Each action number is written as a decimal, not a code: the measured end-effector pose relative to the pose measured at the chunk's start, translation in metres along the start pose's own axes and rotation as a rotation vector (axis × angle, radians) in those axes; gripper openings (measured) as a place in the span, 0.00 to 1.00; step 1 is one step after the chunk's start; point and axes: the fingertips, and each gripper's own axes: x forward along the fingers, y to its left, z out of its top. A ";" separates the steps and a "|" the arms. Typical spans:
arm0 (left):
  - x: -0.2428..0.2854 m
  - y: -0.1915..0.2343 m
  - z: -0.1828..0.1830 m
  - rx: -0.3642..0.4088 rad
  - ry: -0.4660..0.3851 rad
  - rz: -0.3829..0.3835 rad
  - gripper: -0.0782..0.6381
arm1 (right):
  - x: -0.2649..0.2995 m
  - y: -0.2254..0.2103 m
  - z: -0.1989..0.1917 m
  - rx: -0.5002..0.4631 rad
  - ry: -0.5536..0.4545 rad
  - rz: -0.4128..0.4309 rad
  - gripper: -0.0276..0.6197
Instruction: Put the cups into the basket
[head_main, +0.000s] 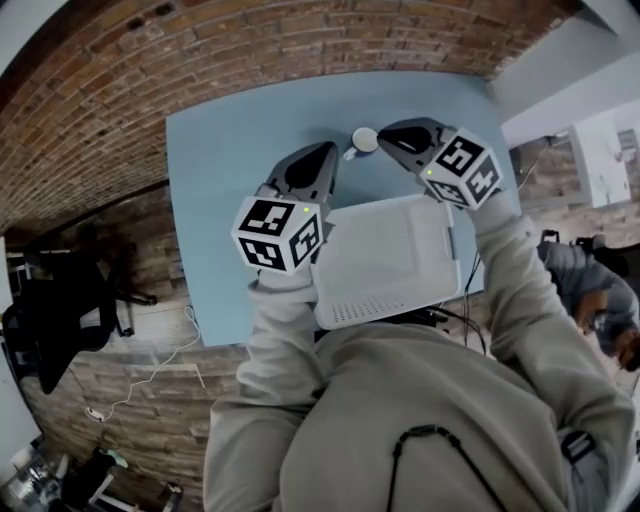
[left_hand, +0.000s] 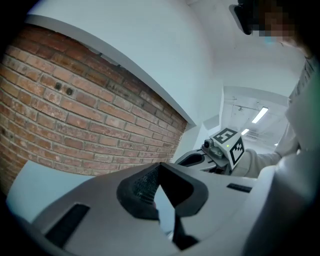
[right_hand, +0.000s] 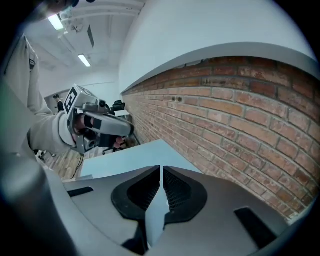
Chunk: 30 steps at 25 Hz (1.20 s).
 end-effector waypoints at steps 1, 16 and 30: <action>-0.001 0.004 -0.004 -0.008 0.002 0.005 0.10 | 0.007 -0.002 -0.004 -0.017 0.017 0.004 0.06; -0.016 0.051 -0.075 -0.195 0.027 0.069 0.10 | 0.119 -0.010 -0.109 -0.397 0.400 0.180 0.23; -0.018 0.067 -0.112 -0.240 0.071 0.075 0.10 | 0.185 -0.021 -0.174 -0.845 0.657 0.218 0.26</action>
